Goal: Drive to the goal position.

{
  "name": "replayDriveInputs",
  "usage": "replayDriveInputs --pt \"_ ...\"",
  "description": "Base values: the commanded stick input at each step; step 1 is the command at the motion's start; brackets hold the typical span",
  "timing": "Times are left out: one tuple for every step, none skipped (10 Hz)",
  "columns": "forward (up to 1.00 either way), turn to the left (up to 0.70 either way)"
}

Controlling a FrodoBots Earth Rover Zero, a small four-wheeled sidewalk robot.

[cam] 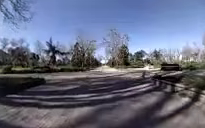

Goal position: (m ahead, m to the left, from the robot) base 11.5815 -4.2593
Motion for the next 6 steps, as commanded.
replayDriveInputs --pt "1.00 0.00" --pt "1.00 0.00" --pt "1.00 0.00" --pt "1.00 0.00" --pt "1.00 0.00" --pt "1.00 0.00"
